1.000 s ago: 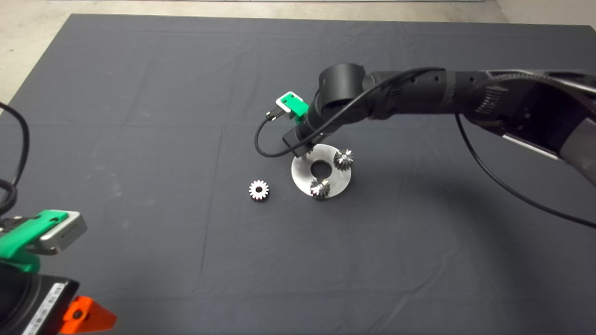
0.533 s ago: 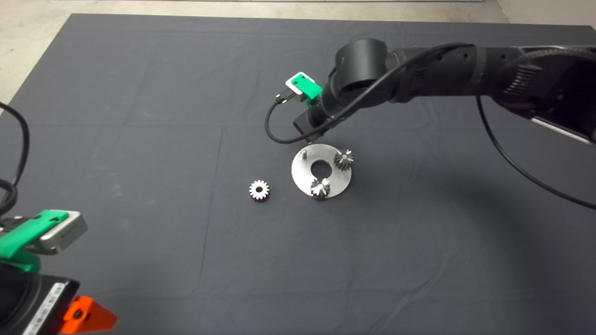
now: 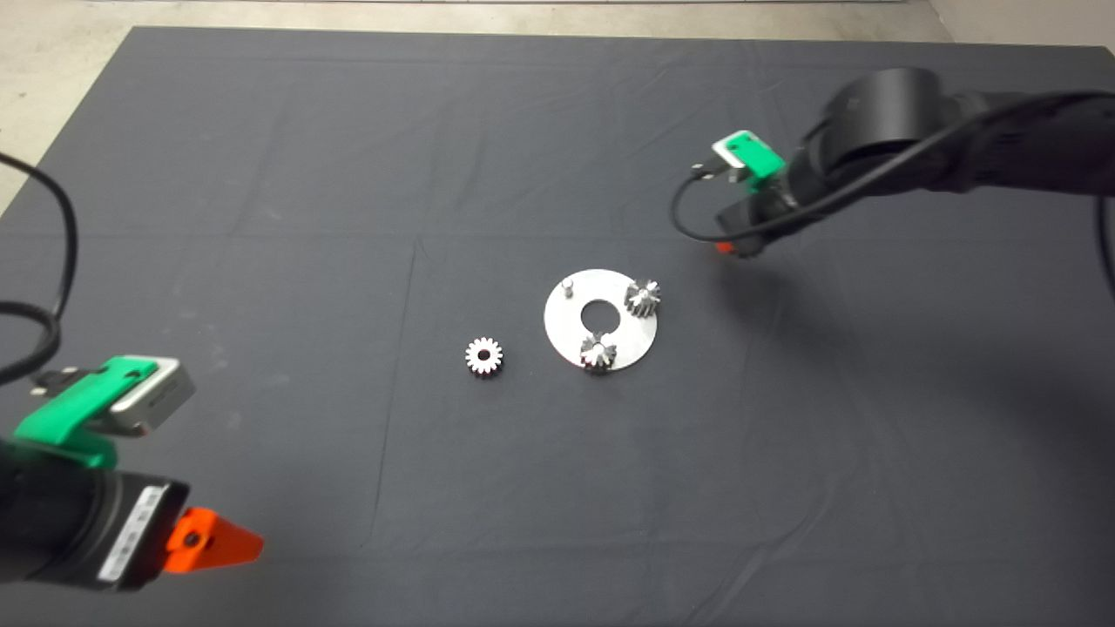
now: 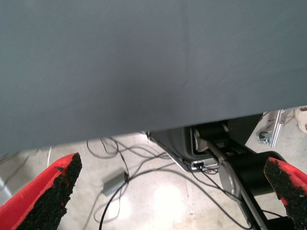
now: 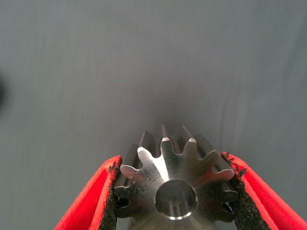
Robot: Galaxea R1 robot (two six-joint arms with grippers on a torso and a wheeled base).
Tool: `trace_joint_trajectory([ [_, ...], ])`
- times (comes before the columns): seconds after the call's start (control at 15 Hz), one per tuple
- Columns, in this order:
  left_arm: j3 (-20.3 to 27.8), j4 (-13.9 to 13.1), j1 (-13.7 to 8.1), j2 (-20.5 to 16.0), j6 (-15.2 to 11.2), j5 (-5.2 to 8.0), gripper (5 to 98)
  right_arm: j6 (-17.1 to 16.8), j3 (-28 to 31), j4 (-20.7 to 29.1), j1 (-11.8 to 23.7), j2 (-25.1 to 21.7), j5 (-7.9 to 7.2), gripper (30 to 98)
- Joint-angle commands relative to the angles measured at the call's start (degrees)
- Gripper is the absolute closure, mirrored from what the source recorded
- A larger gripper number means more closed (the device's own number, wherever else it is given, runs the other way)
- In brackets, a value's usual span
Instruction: Remove an incorrectly installed larger gear and replace it with the correct smaller gear
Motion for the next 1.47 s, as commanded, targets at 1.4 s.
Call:
trace_joint_trajectory([
  [1.4, -7.8, 2.4, 0.7, 12.0, -0.9, -0.89, 6.1, 8.7, 12.5, 1.4, -9.7, -10.2, 5.34, 77.6],
])
